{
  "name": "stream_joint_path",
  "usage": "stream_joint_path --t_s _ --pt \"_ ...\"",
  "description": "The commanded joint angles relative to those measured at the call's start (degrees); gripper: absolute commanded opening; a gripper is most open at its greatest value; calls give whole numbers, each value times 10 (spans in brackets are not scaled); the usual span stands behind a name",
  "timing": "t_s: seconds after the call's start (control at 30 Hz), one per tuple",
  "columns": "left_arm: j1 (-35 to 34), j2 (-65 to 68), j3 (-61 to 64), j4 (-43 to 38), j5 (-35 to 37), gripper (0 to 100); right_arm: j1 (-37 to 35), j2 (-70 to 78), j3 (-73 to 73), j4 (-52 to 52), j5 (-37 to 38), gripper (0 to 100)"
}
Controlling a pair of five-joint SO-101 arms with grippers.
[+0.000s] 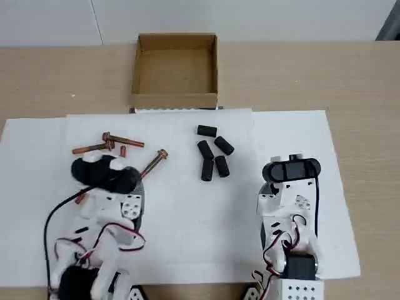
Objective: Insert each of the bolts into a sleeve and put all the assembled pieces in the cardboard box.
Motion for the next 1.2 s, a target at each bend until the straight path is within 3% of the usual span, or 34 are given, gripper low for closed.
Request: stream_joint_path --t_s 0.0,0.2,0.57,0.83,1.17 --pt "-3 1 -89 52 -28 8 4 -7 8 1 4 3" --pt "-27 80 -247 174 -77 8 4 -7 8 1 4 3" --pt "-116 395 -526 251 -76 8 3 -7 8 1 4 3" --pt "-164 445 -579 268 -76 8 3 -7 8 1 3 3" --pt "-165 457 -582 289 -76 7 3 -7 4 7 2 3"
